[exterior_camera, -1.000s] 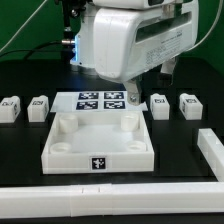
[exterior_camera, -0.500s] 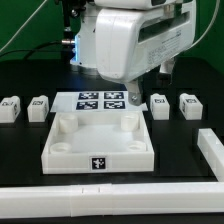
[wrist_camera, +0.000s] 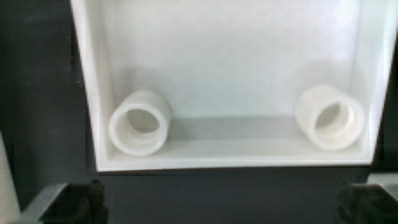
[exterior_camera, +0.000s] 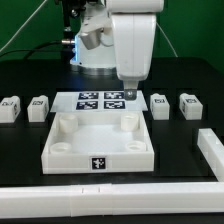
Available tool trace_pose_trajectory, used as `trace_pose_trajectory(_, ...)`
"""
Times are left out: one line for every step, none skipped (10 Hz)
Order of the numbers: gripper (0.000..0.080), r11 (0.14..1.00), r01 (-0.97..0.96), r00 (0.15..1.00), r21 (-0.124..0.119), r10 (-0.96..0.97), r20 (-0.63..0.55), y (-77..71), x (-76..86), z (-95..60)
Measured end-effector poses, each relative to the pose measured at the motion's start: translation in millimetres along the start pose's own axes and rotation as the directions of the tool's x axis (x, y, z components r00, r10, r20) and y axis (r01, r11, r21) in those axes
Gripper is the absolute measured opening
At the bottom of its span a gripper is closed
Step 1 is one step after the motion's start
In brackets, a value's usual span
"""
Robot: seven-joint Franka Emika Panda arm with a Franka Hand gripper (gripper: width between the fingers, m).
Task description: Assemble one leg
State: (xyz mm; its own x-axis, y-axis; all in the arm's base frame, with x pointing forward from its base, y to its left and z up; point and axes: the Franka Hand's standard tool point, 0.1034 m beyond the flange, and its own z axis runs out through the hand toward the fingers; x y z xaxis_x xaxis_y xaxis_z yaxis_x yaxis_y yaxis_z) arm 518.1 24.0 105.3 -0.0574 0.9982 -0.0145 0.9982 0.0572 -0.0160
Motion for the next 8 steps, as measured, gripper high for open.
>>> trace_pose_trajectory(0.0650,0.993,0.120,0.993,0.002,-0.120,0.006,0.1,-1.6,1.1)
trace_pose_trajectory(0.0650,0.980,0.199,0.980,0.003,-0.199,0.010,0.1,-3.4,1.2)
trace_pose_trajectory(0.0650,0.975,0.222,0.975,0.004,-0.222,0.010,-0.1,-4.3,1.5)
trace_pose_trajectory(0.0650,0.979,0.205,0.979,0.003,-0.205,0.010,-2.2,-5.6,3.5)
trace_pose_trajectory(0.0650,0.983,0.185,0.983,0.002,-0.185,0.009,-17.2,-11.9,13.1)
trace_pose_trajectory(0.0650,0.986,0.165,0.986,0.005,-0.165,0.007,-45.9,-20.9,24.9)
trace_pose_trajectory(0.0650,0.988,0.149,0.989,0.027,-0.149,0.000,-73.7,-26.3,36.2)
trace_pose_trajectory(0.0650,0.990,0.132,0.991,0.053,-0.132,-0.009,-90.4,-29.5,47.4)
